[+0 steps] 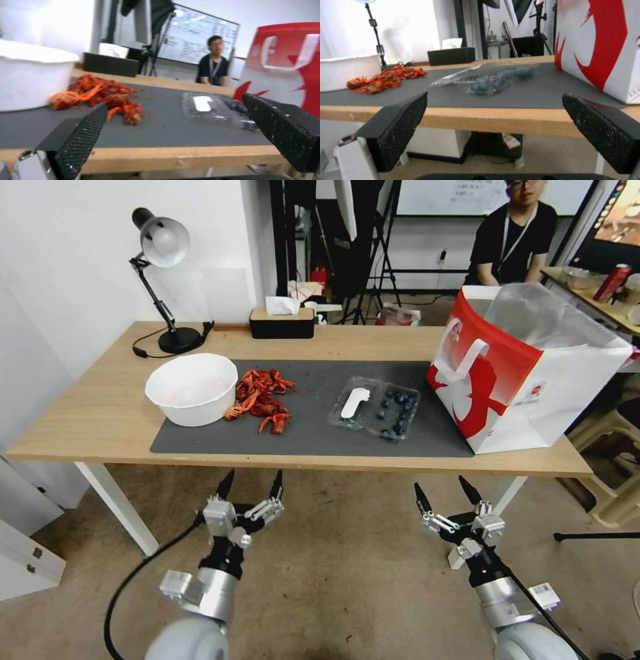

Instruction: Close the takeout container lid, then place the container into the takeout bag.

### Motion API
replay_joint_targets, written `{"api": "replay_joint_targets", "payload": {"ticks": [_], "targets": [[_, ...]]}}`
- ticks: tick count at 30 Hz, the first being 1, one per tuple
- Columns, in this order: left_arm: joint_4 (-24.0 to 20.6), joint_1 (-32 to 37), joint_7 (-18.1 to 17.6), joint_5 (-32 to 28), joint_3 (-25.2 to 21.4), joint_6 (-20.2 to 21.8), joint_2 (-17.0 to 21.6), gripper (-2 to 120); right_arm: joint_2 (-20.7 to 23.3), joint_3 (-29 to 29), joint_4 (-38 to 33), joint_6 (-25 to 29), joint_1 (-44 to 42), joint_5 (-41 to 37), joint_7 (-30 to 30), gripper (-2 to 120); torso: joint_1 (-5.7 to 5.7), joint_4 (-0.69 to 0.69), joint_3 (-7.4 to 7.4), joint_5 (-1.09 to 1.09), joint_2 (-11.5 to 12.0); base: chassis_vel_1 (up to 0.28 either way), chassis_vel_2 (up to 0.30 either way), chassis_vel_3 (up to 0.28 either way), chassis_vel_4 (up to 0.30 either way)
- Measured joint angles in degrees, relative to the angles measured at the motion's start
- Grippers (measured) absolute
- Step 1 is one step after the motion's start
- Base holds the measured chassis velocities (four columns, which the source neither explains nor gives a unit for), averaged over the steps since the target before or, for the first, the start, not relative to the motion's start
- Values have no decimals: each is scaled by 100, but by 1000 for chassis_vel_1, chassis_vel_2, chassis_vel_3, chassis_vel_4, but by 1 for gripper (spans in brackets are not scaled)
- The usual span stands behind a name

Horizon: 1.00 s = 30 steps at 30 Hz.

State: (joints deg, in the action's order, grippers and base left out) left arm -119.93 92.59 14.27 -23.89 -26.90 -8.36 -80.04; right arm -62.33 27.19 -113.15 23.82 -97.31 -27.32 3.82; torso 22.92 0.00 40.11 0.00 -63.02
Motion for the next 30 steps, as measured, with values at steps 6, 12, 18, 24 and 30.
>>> {"api": "replay_joint_targets", "payload": {"ticks": [6, 12, 18, 24, 30], "targets": [[289, -622, -538, -974, 485, -294, 618, 100, -48, 30, -43, -3, -147, 111, 6, 100, 0, 0, 0, 0, 0, 0, 0, 0, 0], [192, -1133, -992, -1879, 904, 15, 978, 100, -81, 59, -8, -6, -166, 163, 5, 100, 0, 0, 0, 1, 0, 0, 0, 0, 0], [-2, -1871, -1895, -3246, 1532, 848, 1075, 100, -119, 70, 17, -36, -168, 206, -8, 100, 0, 0, 0, 1, 0, 0, 0, 0, 0], [-24, -2440, -2597, -4276, 1867, 1387, 948, 100, -143, 70, 16, -71, -167, 233, -17, 100, 0, 1, 0, 1, 0, 0, 0, 0, 0], [252, -3297, -3414, -5218, 2344, 1703, 576, 100, -173, 70, 16, -114, -173, 248, -26, 100, 0, 0, 0, 2, 0, 0, 0, 0, 0]]}}
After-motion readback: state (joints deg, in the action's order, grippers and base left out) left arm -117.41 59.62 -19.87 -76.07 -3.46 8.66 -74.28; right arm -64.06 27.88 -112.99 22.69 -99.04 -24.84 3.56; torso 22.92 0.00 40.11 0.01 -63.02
